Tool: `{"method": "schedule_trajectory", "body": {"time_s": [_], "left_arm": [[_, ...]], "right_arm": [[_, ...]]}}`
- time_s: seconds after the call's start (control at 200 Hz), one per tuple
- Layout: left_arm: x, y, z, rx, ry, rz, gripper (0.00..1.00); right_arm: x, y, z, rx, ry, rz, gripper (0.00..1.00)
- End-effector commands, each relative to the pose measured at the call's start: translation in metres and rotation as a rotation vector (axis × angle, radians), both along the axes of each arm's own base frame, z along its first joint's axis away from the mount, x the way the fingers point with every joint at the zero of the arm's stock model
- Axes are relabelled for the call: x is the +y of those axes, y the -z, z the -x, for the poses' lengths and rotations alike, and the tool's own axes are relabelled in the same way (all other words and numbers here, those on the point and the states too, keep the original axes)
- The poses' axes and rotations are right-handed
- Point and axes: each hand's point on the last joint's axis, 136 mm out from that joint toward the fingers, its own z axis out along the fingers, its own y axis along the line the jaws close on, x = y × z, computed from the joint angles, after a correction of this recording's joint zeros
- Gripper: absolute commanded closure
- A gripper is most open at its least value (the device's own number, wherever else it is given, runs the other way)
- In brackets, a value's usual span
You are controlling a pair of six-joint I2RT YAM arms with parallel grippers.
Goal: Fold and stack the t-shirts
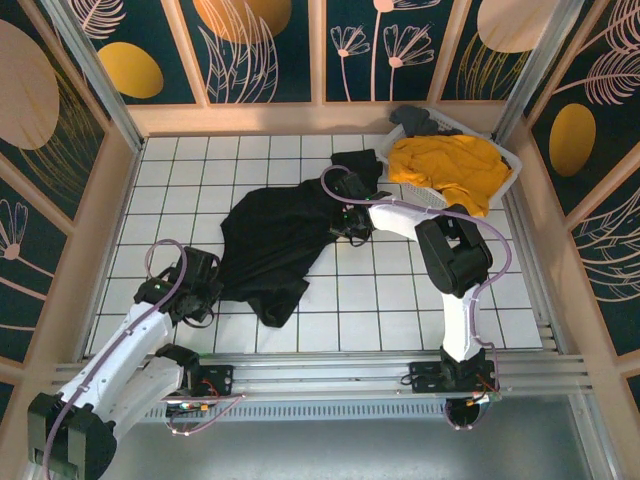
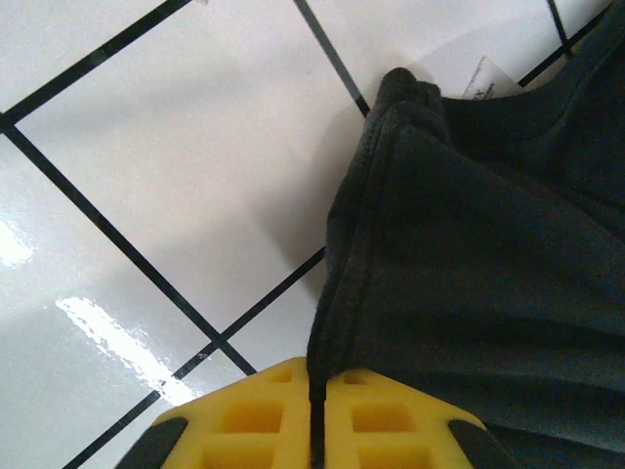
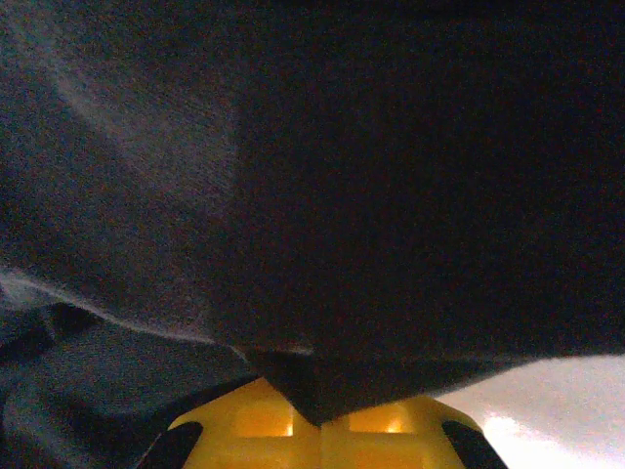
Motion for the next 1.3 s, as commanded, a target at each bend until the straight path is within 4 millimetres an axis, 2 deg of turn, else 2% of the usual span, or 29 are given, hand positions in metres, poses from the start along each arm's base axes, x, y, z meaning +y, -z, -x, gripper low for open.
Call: {"method": "schedule_trajectory", "body": {"time_s": [0.0,0.055,0.2,0.36,0.505,0.656,0.676,0.691,0.696,0.746,0.796,0.846,0.946,1.016,1.121,1.186,1.296], "left_arm": [[0.005,0.013,0.009,0.037,-0.018,-0.013,0.91],[0.001,0.012,0.003,0.013,-0.012,0.006,1.0],[0.004,0.005,-0.008,-0.025,-0.03,-0.012,1.0],[0.025,-0.025,-0.034,-0.101,-0.079,-0.115,1.0],[0.058,-0.041,-0.063,-0.101,-0.138,-0.183,1.0],[0.102,-0.055,-0.077,-0.078,-0.229,-0.298,1.0],[0.106,-0.057,-0.078,-0.074,-0.238,-0.314,1.0],[0.109,-0.058,-0.08,-0.073,-0.242,-0.325,1.0],[0.11,-0.059,-0.08,-0.074,-0.244,-0.327,1.0],[0.116,-0.062,-0.086,-0.072,-0.248,-0.351,1.0],[0.118,-0.065,-0.091,-0.072,-0.242,-0.359,1.0],[0.116,-0.064,-0.095,-0.07,-0.233,-0.352,1.0],[0.11,-0.059,-0.099,-0.073,-0.217,-0.314,1.0],[0.106,-0.055,-0.098,-0.079,-0.209,-0.291,1.0],[0.102,-0.051,-0.098,-0.073,-0.191,-0.279,1.0],[0.102,-0.052,-0.098,-0.075,-0.184,-0.279,1.0],[0.101,-0.055,-0.099,-0.081,-0.173,-0.277,1.0]], "right_arm": [[-0.014,0.001,0.009,0.021,0.001,0.077,1.0],[-0.012,0.001,0.01,0.019,-0.009,0.078,1.0],[-0.01,-0.009,0.014,0.0,-0.015,0.074,1.0],[0.0,-0.034,0.031,-0.03,-0.049,0.058,1.0],[0.037,-0.058,0.072,-0.076,-0.208,0.069,1.0],[0.099,-0.092,0.133,-0.15,-0.518,-0.045,1.0],[0.102,-0.095,0.138,-0.164,-0.54,-0.04,0.92],[0.101,-0.096,0.14,-0.174,-0.542,-0.026,0.88],[0.1,-0.095,0.14,-0.176,-0.542,-0.022,0.83],[0.088,-0.101,0.136,-0.206,-0.503,-0.002,0.6],[0.064,-0.103,0.122,-0.223,-0.412,0.006,0.47],[0.033,-0.103,0.106,-0.219,-0.293,-0.001,0.43],[-0.034,-0.089,0.08,-0.16,-0.055,0.03,0.44],[-0.061,-0.079,0.071,-0.137,0.027,0.067,0.45],[-0.069,-0.065,0.061,-0.107,0.059,0.077,0.46],[-0.063,-0.06,0.053,-0.101,0.056,0.078,0.46],[-0.042,-0.055,0.049,-0.065,0.019,0.052,0.45]]}}
